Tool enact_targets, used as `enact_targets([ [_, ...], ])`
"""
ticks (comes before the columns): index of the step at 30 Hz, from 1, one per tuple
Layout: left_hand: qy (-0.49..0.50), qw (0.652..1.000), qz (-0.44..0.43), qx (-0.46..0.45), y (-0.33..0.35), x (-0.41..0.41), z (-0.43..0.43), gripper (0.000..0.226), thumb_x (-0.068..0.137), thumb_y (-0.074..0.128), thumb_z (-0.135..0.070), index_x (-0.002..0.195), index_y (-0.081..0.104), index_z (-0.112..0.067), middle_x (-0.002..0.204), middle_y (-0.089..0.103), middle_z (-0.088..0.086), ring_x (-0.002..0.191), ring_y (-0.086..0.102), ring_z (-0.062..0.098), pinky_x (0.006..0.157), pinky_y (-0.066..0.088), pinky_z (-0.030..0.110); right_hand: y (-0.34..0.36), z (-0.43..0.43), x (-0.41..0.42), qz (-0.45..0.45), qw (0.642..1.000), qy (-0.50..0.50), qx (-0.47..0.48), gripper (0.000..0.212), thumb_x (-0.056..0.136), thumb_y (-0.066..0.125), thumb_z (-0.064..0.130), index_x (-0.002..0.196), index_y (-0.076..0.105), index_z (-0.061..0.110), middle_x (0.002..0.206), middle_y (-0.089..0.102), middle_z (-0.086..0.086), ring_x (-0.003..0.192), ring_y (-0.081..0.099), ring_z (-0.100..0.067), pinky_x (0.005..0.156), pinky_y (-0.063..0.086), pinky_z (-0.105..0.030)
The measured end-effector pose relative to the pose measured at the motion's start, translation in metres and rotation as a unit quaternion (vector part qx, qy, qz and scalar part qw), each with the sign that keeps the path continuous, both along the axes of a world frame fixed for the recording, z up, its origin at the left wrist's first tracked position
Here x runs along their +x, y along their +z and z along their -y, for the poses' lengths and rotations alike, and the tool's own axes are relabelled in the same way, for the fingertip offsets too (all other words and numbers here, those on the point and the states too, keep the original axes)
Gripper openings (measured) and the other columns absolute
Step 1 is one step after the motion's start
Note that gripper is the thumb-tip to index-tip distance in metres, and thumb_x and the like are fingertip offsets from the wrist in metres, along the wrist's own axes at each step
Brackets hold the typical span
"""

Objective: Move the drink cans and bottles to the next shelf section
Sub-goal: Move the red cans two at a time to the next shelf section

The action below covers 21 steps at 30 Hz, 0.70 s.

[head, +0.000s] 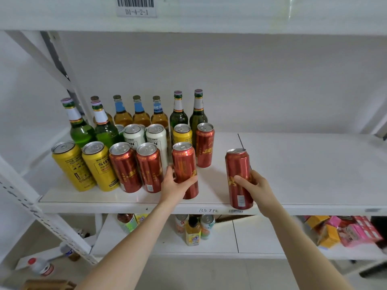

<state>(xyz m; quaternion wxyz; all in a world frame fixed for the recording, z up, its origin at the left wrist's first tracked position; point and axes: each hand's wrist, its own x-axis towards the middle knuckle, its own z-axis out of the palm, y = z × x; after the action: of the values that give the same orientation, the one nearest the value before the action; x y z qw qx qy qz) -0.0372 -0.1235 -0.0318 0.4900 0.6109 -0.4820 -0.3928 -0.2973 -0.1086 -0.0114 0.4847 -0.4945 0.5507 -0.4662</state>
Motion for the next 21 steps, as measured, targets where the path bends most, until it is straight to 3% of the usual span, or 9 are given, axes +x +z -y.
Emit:
enact_targets([
  [2,-0.024,1.000,-0.006,0.004,0.005,-0.002,-0.003,0.059,0.056,0.084,-0.055,0.106,0.053,-0.046,0.107,0.066,-0.018,0.106,0.061,0.006,0.089,0.048,0.032,0.000,-0.006,0.004,0.066,0.997,-0.015,0.030,0.046,0.072,0.078,0.038,0.111,0.065,0.015,0.104,0.072,-0.015,0.091,0.073,-0.025,0.072,0.060,-0.038],
  [5,-0.061,0.998,-0.015,0.008,0.012,-0.007,-0.007,0.060,0.054,0.085,-0.055,0.104,0.052,-0.055,0.109,0.068,-0.019,0.105,0.061,0.002,0.088,0.049,0.029,0.004,-0.012,0.004,0.136,0.989,-0.041,0.051,0.039,0.082,0.074,0.029,0.116,0.064,0.012,0.105,0.073,-0.012,0.083,0.074,-0.015,0.060,0.058,-0.030],
  [7,-0.080,0.997,-0.015,0.010,0.016,-0.011,-0.009,0.061,0.055,0.085,-0.053,0.106,0.052,-0.057,0.110,0.068,-0.018,0.105,0.062,0.002,0.087,0.050,0.028,0.006,-0.015,0.000,0.156,0.985,-0.057,0.055,0.035,0.086,0.072,0.026,0.117,0.064,0.012,0.105,0.073,-0.010,0.083,0.074,-0.014,0.063,0.058,-0.033],
  [11,-0.094,0.995,-0.032,0.020,0.019,-0.023,-0.014,0.059,0.063,0.088,-0.042,0.110,0.054,-0.049,0.110,0.069,-0.011,0.104,0.064,0.008,0.085,0.053,0.030,0.010,-0.017,-0.015,0.163,0.981,-0.084,0.060,0.038,0.085,0.075,0.026,0.117,0.063,0.012,0.105,0.072,-0.009,0.087,0.072,-0.016,0.074,0.056,-0.040],
  [14,-0.097,0.994,-0.040,0.019,0.024,-0.036,-0.017,0.056,0.066,0.089,-0.038,0.109,0.055,-0.049,0.109,0.068,-0.012,0.103,0.064,0.008,0.080,0.052,0.027,0.015,-0.020,-0.032,0.161,0.981,-0.092,0.054,0.042,0.083,0.076,0.026,0.119,0.062,0.012,0.106,0.072,-0.009,0.086,0.072,-0.015,0.070,0.055,-0.039],
  [21,-0.112,0.993,-0.040,0.015,0.038,-0.095,-0.029,0.074,0.052,0.087,-0.053,0.118,0.055,-0.047,0.114,0.068,-0.010,0.105,0.063,0.008,0.088,0.054,0.035,0.025,-0.031,-0.093,0.146,0.983,-0.105,0.042,0.042,0.082,0.077,0.027,0.118,0.060,0.014,0.109,0.070,-0.011,0.091,0.070,-0.021,0.067,0.054,-0.037],
])
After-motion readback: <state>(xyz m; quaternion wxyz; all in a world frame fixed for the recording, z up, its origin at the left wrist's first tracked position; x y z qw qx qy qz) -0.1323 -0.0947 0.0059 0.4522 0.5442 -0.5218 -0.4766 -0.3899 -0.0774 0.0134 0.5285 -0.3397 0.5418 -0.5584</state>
